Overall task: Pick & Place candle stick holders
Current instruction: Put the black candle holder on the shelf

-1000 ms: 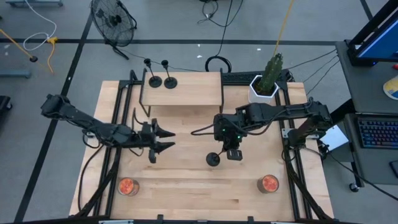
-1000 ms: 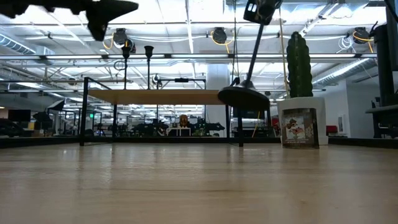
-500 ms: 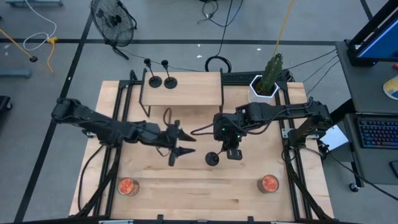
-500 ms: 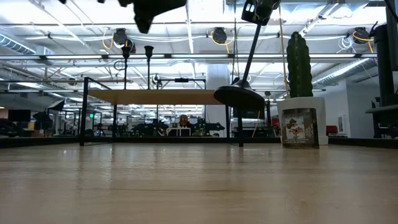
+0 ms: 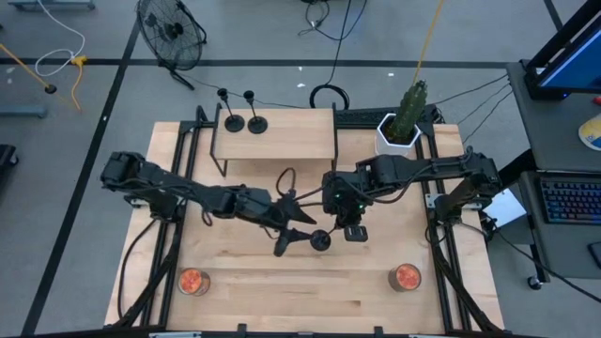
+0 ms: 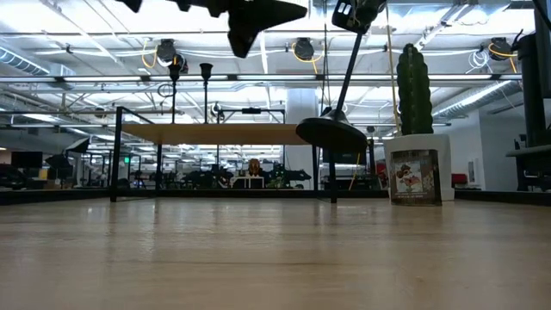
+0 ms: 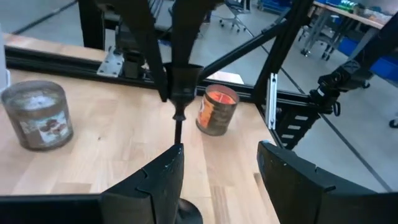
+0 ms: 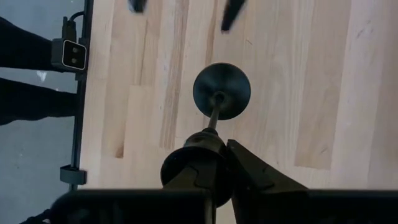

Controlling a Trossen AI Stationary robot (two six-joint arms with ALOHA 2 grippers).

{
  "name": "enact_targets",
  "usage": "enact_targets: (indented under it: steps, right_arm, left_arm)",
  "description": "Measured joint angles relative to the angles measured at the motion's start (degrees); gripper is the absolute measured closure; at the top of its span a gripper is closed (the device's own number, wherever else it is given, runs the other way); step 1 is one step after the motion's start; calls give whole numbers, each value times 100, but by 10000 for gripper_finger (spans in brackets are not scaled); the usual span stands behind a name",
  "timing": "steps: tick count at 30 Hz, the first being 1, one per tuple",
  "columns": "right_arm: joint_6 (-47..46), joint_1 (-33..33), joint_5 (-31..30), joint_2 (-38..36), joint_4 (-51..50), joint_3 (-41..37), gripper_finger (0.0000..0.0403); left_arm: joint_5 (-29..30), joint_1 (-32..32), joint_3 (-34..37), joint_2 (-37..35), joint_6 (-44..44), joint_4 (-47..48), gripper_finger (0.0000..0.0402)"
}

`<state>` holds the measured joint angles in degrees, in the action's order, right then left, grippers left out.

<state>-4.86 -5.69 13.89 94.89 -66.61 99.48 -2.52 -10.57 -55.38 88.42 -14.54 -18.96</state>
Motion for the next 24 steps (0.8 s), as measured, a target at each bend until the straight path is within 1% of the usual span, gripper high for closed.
enact_targets:
  steps: [3,8,16,22,24]
  right_arm:
    - [66,-2,-2,0,30,0,392]
    - [128,-2,-4,0,81,0,392]
    - [126,-2,-3,-2,311,0,392]
    - [129,-2,4,-1,346,0,392]
    - [128,-2,40,-2,349,0,392]
  left_arm:
    - [-96,74,-179,237,-167,-13,190]
    - [-232,118,-445,603,-170,-20,190]
    - [-52,202,-818,1019,-270,-32,190]
    - [-32,259,-908,1193,-511,-66,190]
    - [79,266,-906,1198,-550,-46,190]
